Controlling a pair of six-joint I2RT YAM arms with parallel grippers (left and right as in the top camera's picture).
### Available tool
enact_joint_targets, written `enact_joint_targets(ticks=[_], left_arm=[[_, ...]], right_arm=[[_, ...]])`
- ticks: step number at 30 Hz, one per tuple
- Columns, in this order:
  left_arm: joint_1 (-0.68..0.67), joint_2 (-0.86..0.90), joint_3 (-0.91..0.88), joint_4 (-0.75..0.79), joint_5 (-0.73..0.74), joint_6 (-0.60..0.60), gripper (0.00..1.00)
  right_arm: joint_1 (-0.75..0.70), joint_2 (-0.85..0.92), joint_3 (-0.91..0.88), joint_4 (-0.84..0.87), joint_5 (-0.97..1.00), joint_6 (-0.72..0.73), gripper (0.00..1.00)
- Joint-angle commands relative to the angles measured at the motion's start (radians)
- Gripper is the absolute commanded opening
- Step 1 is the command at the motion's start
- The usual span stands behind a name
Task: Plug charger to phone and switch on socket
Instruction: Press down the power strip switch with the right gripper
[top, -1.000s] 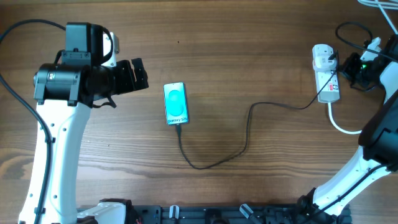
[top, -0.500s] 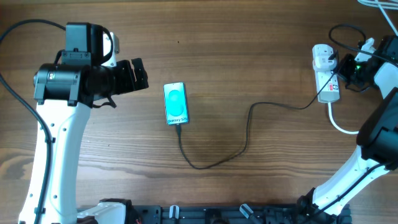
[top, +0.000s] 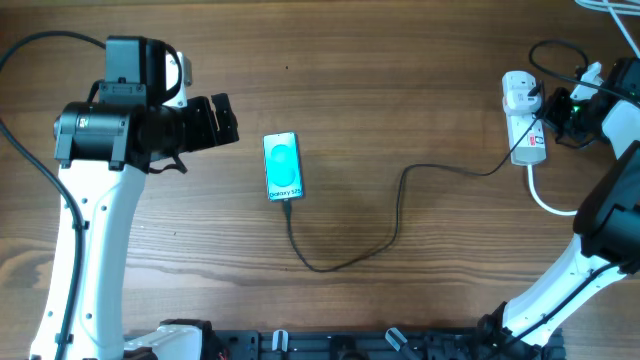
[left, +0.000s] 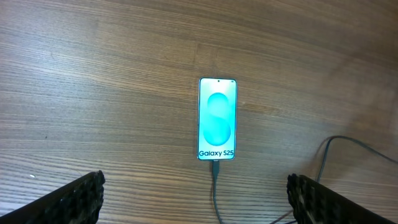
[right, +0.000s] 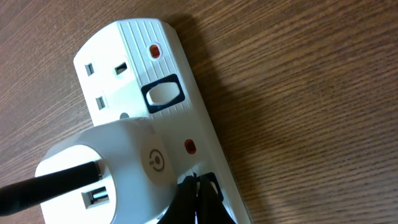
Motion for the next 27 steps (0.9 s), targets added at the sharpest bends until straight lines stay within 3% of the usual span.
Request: enact_joint_targets(ticks=[1, 18, 27], left_arm=[[0.005, -0.006, 0.014, 0.0, -0.013, 0.008, 1.0], [0.005, -0.006, 0.014, 0.0, -0.013, 0.008, 1.0], [0.005, -0.006, 0.014, 0.0, -0.013, 0.008, 1.0]], right_arm=[[0.014, 0.024, -0.013, -0.034, 0.002, -0.02, 0.04], [0.09, 0.024, -0.013, -0.066, 0.068, -0.019, 0.04], [0.086, 0.023, -0.012, -0.073, 0.17, 0.088, 0.04]])
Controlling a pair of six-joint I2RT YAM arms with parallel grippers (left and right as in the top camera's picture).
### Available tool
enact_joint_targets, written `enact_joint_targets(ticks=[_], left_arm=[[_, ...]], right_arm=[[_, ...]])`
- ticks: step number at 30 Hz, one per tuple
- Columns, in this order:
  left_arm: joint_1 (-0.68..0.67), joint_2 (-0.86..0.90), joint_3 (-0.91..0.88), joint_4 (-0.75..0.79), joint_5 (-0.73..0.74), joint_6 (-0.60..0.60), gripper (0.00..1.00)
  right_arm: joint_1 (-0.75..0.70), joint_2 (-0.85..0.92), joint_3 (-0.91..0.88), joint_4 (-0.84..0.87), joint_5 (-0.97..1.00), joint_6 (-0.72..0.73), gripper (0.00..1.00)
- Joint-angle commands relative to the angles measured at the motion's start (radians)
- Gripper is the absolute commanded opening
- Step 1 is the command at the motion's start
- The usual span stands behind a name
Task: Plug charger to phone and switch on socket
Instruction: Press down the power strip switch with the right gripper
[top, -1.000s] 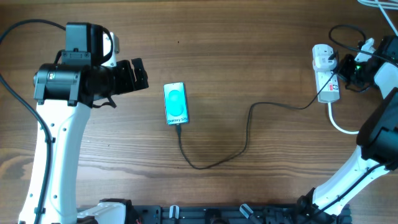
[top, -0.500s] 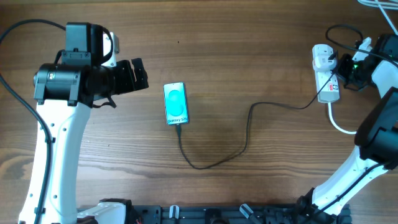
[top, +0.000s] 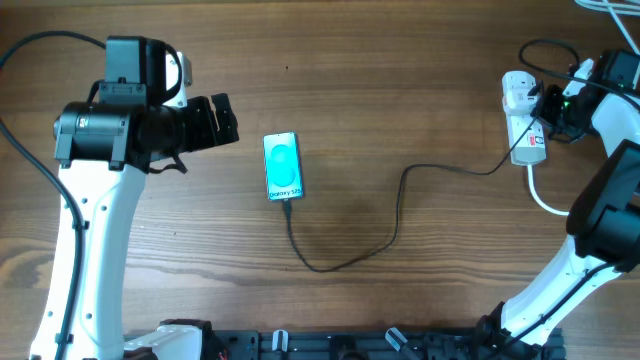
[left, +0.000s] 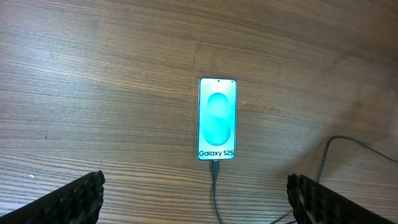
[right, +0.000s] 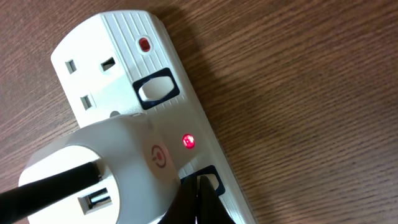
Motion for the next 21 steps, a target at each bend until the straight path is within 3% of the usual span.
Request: enact_joint_targets(ticks=[1, 12, 21], left_arm=[[0.005, -0.006, 0.014, 0.0, -0.013, 0.008, 1.0], [0.005, -0.006, 0.014, 0.0, -0.013, 0.008, 1.0], [0.005, -0.006, 0.014, 0.0, -0.013, 0.008, 1.0]], right_arm=[[0.027, 0.036, -0.026, -0.034, 0.016, 0.031, 0.04], [-0.063, 0.018, -0.018, -0.074, 0.016, 0.246, 0.04], [-0.113, -0.23, -0.018, -0.11, -0.098, 0.17, 0.05]])
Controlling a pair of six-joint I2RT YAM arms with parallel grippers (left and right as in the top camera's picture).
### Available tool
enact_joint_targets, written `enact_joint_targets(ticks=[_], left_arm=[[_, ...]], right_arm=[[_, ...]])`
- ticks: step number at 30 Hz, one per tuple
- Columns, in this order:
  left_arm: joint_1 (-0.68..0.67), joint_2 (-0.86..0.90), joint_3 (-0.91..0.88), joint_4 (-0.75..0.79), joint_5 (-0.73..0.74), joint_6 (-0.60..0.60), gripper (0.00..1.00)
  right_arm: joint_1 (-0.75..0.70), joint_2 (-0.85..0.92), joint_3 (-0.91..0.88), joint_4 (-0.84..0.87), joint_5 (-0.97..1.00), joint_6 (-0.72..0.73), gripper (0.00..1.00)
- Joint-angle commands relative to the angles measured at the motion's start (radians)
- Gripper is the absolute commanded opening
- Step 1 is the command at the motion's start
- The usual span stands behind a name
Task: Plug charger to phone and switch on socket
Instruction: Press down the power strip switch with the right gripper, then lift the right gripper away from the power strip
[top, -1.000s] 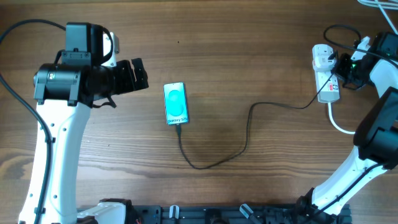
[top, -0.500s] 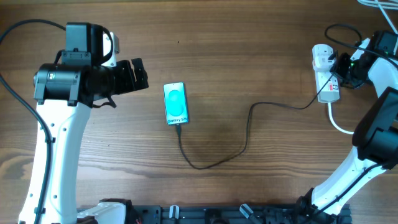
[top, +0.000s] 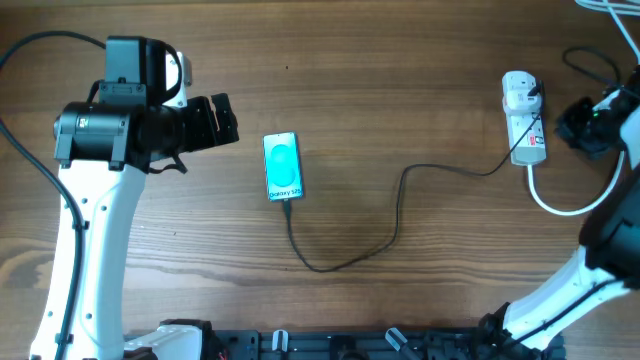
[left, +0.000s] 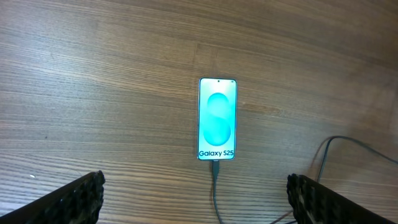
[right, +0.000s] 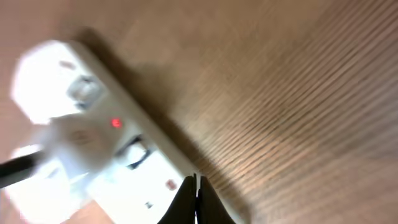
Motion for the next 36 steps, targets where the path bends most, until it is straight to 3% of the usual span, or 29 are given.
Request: enact_joint_targets(ticks=[1, 10, 15, 17, 23, 28, 31, 34, 36], left_arm=[[0.005, -0.006, 0.014, 0.0, -0.013, 0.008, 1.0], [0.005, -0.006, 0.014, 0.0, -0.013, 0.008, 1.0], [0.005, -0.006, 0.014, 0.0, -0.013, 0.008, 1.0], [0.005, -0.007, 0.014, 0.0, -0.013, 0.008, 1.0], [0.005, -0.006, 0.014, 0.0, -0.013, 0.008, 1.0], [0.005, -0.006, 0.014, 0.0, -0.013, 0.008, 1.0], [0.005, -0.006, 0.014, 0.0, -0.013, 0.008, 1.0], [0.005, -0.006, 0.014, 0.0, -0.013, 0.008, 1.0], [0.005, -0.006, 0.014, 0.0, -0.013, 0.008, 1.0]], right_arm=[[0.002, -0.166, 0.002, -0.021, -0.071, -0.06, 0.05], [0.033, -0.571, 0.002, -0.161, -0.254, -0.22, 0.05], [0.159, -0.732, 0.002, -0.208, -0.272, -0.27, 0.05], [0.291, -0.794, 0.002, -0.246, -0.256, -0.269, 0.05], [0.533, -0.826, 0.002, -0.368, -0.159, -0.264, 0.04], [0.767, -0.827, 0.002, -0.482, 0.128, -0.155, 0.05], [0.871, -0.827, 0.002, -0.523, 0.169, -0.132, 0.05], [0.92, -0.827, 0.002, -0.528, 0.173, -0.127, 0.06], [0.92, -0.825, 0.001, -0.507, 0.177, -0.129, 0.14]])
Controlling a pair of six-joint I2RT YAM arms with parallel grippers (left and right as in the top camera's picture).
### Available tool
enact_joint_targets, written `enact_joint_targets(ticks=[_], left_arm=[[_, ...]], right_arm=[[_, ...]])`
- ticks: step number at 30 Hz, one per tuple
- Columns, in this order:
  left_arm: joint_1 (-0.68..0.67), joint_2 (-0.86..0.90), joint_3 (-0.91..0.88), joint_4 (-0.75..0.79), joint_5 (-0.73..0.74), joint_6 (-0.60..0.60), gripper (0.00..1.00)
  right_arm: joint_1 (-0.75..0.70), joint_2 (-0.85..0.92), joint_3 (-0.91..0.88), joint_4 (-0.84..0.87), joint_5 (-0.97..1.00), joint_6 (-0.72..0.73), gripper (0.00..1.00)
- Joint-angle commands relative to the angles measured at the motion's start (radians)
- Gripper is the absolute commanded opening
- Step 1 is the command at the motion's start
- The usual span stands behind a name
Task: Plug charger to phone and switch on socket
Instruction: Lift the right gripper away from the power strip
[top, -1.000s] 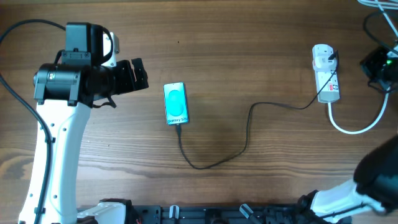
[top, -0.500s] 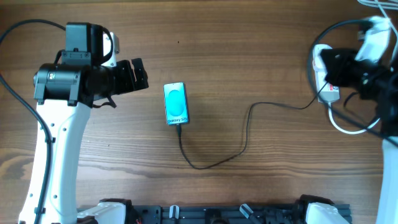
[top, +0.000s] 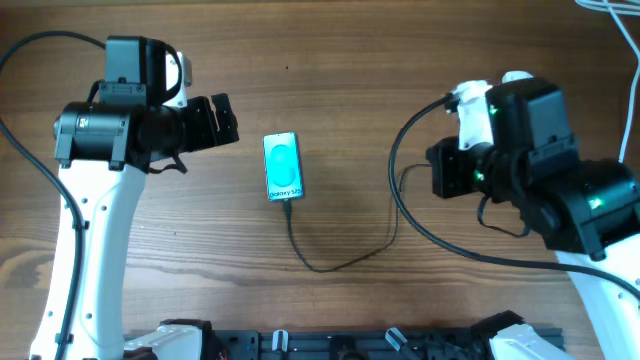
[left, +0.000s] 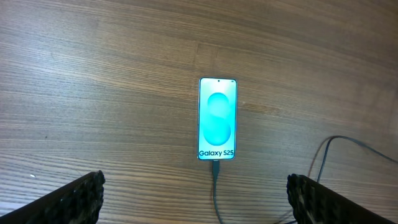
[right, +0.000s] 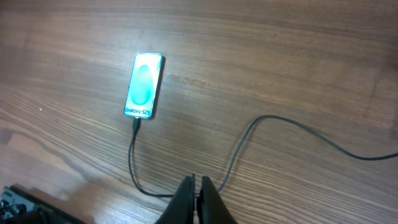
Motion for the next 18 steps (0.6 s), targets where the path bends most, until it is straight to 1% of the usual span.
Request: enact_joint_targets(ticks=[1, 2, 4, 5, 6, 11, 18], left_arm=[[0.005, -0.006, 0.014, 0.001, -0.013, 0.008, 1.0], [0.005, -0.006, 0.014, 0.001, -0.013, 0.008, 1.0], [0.005, -0.006, 0.014, 0.001, -0.013, 0.008, 1.0], [0.005, -0.006, 0.014, 0.001, -0.013, 0.008, 1.0], [0.005, -0.006, 0.014, 0.001, -0.013, 0.008, 1.0], [0.005, -0.006, 0.014, 0.001, -0.013, 0.008, 1.0], [0.005, -0.006, 0.014, 0.001, -0.013, 0.008, 1.0]], right_arm=[[0.006, -0.004, 0.001, 0.037, 0.045, 0.02, 0.17], [0.006, -0.001, 0.001, 0.055, 0.045, 0.02, 0.22], [0.006, 0.008, 0.001, 0.069, 0.045, 0.023, 0.24], [0.006, 0.012, 0.001, 0.068, 0.045, 0.023, 0.32], [0.006, 0.015, 0.0, 0.068, 0.045, 0.022, 1.0], [0.006, 0.022, 0.0, 0.086, 0.05, 0.008, 1.0], [0.006, 0.03, -0.001, 0.098, 0.157, 0.007, 1.0]])
